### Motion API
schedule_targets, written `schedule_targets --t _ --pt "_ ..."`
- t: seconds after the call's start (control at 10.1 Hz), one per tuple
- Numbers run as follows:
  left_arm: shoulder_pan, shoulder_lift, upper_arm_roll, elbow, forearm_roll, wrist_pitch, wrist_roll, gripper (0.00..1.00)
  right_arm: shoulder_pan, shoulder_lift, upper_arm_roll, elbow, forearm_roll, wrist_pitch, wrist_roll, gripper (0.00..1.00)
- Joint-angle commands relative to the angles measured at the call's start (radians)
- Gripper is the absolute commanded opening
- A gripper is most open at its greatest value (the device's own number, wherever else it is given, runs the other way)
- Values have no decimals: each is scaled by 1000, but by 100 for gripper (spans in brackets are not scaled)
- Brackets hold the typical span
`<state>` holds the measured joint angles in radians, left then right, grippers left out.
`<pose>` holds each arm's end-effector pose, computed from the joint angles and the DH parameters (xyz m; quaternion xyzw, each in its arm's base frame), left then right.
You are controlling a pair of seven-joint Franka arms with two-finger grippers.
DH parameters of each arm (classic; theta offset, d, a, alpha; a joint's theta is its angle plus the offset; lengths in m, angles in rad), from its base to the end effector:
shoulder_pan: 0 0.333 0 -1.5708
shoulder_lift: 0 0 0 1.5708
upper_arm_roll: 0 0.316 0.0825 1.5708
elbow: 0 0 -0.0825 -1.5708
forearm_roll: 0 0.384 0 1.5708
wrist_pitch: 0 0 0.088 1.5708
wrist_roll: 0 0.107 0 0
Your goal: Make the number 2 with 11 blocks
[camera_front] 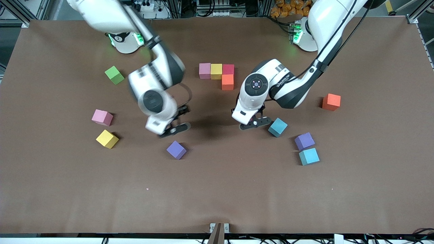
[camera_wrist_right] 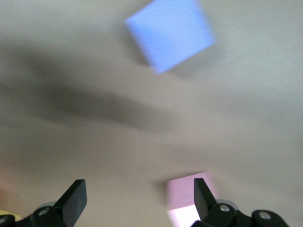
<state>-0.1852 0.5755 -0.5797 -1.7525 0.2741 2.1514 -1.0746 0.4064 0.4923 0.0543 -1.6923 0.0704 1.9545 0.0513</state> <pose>0.5007 -0.4176 0.2796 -0.9929 -0.1061 0.0538 0.0023 0.5770 0.2880 0.2952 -0.9753 -0.1835 0.1219 0.0136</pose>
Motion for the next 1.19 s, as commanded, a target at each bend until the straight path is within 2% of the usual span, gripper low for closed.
schedule_targets --t 0.0,0.1,0.5,0.69,0.89,1.09 --pt "-8 -14 0 -57 -6 82 -10 36 -50 -32 18 -71 -21 17 -109 100" --pt "-20 -5 -2 -59 -3 88 -8 36 -49 -41 19 -104 -49 23 -110 100" --pt "-80 21 0 -59 2 105 -13 35 -51 -172 19 -386 -55 204 -129 100" --pt "-98 41 0 -70 4 143 -13 36 -49 -208 21 -466 -55 233 -131 100" --pt "-112 52 0 -84 26 168 -13 36 -41 -247 21 -561 -61 320 -158 100" --pt "-122 58 0 -96 28 168 -14 35 -52 -248 21 -581 -63 333 -220 100"
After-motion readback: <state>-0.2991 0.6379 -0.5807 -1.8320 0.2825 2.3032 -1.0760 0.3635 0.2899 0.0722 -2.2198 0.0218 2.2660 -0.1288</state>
